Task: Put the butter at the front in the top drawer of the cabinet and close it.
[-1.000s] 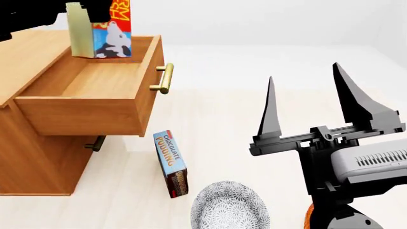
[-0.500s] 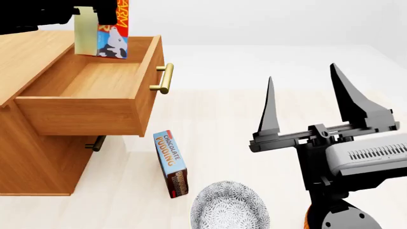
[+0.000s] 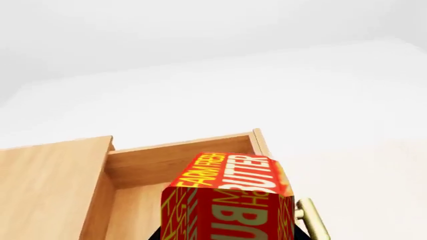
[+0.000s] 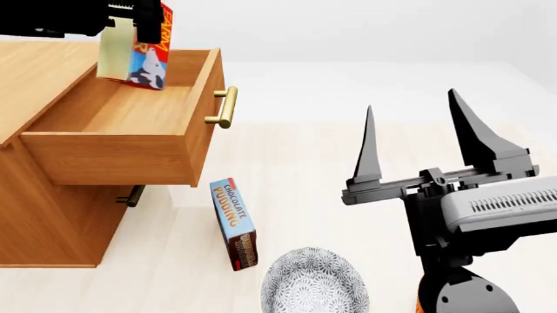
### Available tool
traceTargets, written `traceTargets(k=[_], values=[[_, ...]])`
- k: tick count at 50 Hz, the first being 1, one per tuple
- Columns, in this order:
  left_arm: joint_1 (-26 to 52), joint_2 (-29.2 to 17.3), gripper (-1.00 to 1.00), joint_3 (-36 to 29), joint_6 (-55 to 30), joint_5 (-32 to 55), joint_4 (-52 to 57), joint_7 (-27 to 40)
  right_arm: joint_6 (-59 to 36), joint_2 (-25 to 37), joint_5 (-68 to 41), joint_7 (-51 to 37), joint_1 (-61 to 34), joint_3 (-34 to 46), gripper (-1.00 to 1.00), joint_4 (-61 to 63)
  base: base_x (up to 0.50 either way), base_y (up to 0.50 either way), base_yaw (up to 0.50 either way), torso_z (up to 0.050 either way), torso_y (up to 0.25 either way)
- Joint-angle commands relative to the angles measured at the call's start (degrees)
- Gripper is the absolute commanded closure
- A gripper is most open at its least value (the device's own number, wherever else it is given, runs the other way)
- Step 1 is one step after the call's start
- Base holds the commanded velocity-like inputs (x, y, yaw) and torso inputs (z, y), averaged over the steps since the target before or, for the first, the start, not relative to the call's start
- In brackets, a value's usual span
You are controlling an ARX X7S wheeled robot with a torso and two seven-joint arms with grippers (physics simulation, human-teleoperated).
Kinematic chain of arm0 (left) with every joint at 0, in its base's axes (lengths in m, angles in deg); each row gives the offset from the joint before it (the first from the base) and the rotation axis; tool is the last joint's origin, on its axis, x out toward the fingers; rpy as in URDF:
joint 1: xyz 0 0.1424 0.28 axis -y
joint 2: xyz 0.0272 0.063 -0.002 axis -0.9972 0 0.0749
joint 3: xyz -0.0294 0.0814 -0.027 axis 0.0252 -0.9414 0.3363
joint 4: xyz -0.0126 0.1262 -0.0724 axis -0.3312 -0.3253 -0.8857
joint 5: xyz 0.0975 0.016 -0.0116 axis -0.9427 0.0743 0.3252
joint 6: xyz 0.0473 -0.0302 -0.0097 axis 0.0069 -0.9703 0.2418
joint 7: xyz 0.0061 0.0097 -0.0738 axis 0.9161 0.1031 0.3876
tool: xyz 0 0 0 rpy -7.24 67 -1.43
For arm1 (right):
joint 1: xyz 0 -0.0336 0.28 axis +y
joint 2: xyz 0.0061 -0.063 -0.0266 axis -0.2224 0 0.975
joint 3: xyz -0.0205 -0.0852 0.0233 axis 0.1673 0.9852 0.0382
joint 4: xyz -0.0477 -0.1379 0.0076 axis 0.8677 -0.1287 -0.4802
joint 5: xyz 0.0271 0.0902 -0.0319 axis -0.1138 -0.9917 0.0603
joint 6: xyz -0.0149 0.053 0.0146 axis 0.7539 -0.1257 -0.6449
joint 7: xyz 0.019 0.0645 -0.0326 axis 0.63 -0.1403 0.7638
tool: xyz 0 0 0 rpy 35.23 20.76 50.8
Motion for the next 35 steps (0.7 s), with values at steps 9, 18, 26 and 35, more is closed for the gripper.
traceTargets(k=[9,18,26,35], values=[[3.62,4.32,1.00,-3.42,-2.63,-5.39,-7.66,-5.49,0.84,0.96,-0.88,-0.19,1.04,-0.60,-1.00,-0.32,0.00,0.00,0.00,0.001,0.001],[4.03,5.05,1.00,-4.14,-3.50,-6.11,-8.74,-5.88,0.65,0.72,-0.46,-0.41,0.32,0.10,-1.00,-0.89,0.00,0.00,0.00,0.000,0.001],[4.25,5.49,1.00,-4.75,-4.33,-6.70,-9.48,-6.07,0.67,0.83,-0.42,-0.58,0.34,0.28,-1.00,-0.92,0.00,0.00,0.00,0.000,0.001],[-2.03,10.17,1.00,0.06,3.69,-16.52,-18.51,-11.10,0.76,1.12,-0.50,-0.73,0.68,0.31,-1.00,-0.70,0.00,0.00,0.00,0.001,0.001]])
